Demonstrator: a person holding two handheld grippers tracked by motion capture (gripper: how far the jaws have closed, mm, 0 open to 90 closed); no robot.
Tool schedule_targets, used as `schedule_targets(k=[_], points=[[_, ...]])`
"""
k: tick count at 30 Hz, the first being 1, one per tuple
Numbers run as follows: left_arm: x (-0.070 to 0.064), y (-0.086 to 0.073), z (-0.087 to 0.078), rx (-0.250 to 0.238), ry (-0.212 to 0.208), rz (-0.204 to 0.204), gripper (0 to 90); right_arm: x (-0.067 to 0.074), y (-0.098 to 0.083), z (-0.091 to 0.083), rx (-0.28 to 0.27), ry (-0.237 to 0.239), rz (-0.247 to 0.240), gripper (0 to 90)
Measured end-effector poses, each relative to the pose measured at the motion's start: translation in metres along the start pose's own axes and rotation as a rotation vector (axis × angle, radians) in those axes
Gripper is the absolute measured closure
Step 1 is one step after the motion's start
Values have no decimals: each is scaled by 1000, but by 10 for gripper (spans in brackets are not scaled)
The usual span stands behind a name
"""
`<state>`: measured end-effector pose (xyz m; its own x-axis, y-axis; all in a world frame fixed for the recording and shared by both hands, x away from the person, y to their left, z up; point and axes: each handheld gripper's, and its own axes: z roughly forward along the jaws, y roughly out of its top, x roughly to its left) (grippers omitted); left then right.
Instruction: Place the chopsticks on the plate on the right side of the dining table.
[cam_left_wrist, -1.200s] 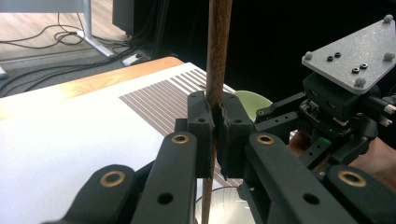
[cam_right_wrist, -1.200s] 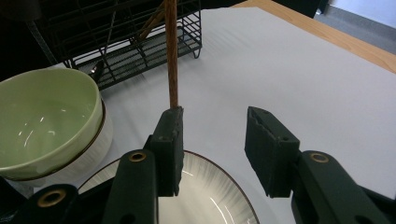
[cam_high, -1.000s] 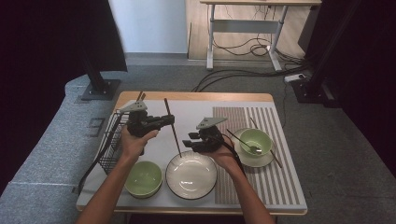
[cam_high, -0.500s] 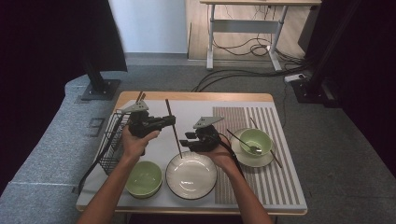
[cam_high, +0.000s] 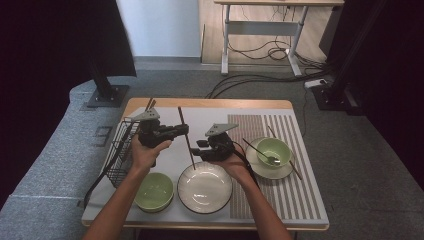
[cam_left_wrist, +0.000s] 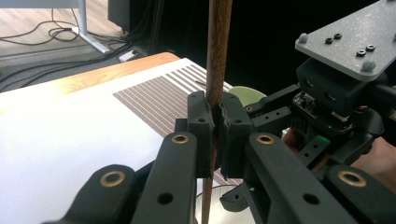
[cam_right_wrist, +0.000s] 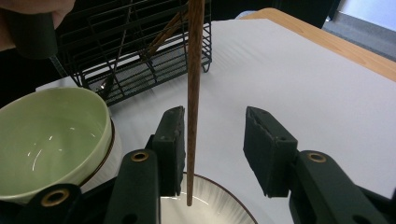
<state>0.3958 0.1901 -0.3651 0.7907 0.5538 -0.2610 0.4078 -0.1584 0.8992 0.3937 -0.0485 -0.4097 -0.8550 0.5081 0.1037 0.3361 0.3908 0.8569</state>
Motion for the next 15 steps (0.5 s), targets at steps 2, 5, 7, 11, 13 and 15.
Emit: schedule_targets(k=[2,5,7,11,13,15], points=[[0,0,1,2,-1,0,847,1,2,1,-2,0,-2,588],[-1,0,1,3,-4,0,848,2,4,1,-3,3,-9,600],[-1,-1,1,5,-5,2,847,3,6,1,-6,4,-10,613],[-2,-1,2,8,-8,4,847,3,10,0,-8,10,-10,645],[-2,-1,2,10,-9,4,847,3,11,0,-10,10,-10,666],[-2,-1,2,9,-11,3,847,4,12,0,-12,13,-14,686]])
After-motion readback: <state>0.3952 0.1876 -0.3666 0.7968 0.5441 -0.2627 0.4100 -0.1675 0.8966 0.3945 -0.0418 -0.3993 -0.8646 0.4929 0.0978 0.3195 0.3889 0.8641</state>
